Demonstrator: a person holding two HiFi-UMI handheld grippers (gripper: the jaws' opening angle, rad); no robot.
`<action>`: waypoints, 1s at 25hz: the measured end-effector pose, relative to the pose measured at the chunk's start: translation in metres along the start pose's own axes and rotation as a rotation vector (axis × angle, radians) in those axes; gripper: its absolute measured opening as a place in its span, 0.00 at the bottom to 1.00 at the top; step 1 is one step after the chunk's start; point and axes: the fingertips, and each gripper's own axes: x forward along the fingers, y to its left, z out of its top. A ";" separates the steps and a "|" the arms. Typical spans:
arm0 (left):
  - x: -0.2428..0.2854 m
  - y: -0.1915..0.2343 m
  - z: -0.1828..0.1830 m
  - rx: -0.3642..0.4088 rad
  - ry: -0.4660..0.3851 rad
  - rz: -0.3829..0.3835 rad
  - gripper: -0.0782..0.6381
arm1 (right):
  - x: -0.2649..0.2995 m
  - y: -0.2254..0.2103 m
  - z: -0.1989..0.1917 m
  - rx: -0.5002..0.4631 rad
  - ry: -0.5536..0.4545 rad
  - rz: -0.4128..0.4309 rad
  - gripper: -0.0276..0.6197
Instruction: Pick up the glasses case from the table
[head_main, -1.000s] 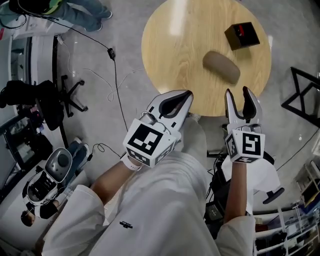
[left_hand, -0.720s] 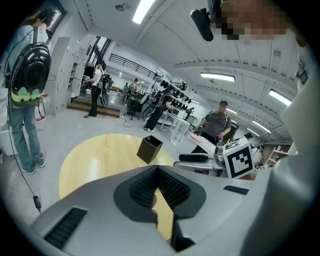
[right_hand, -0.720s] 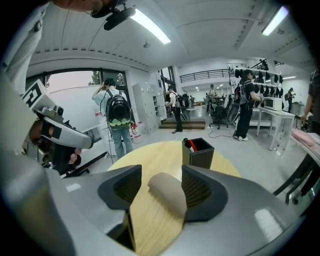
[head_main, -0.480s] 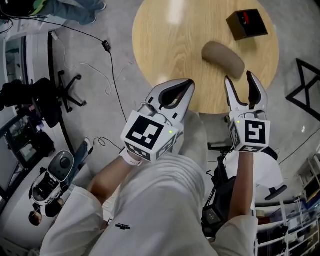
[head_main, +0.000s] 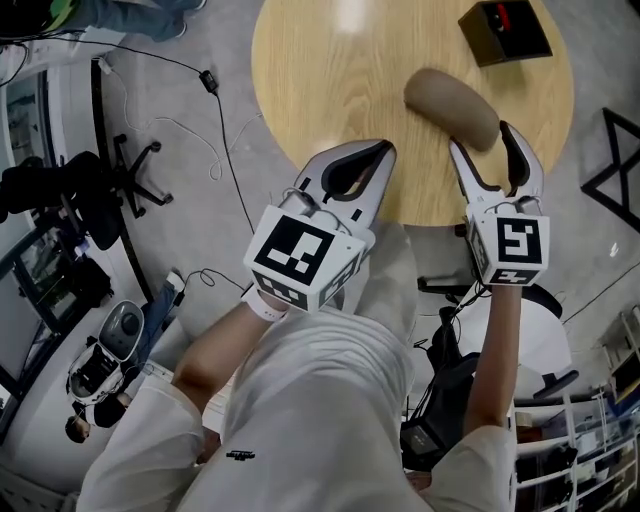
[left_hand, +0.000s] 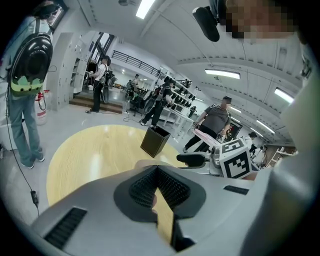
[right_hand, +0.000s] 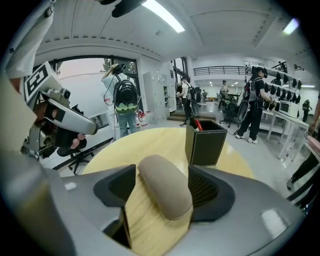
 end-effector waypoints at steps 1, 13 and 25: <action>0.002 0.002 -0.002 -0.002 0.002 0.002 0.12 | 0.004 -0.001 -0.003 -0.005 0.006 0.005 0.55; 0.018 0.010 -0.024 -0.012 0.019 0.013 0.12 | 0.030 -0.008 -0.028 -0.111 0.091 0.081 0.64; 0.017 0.017 -0.034 -0.013 0.026 0.016 0.12 | 0.047 -0.012 -0.045 -0.154 0.171 0.164 0.67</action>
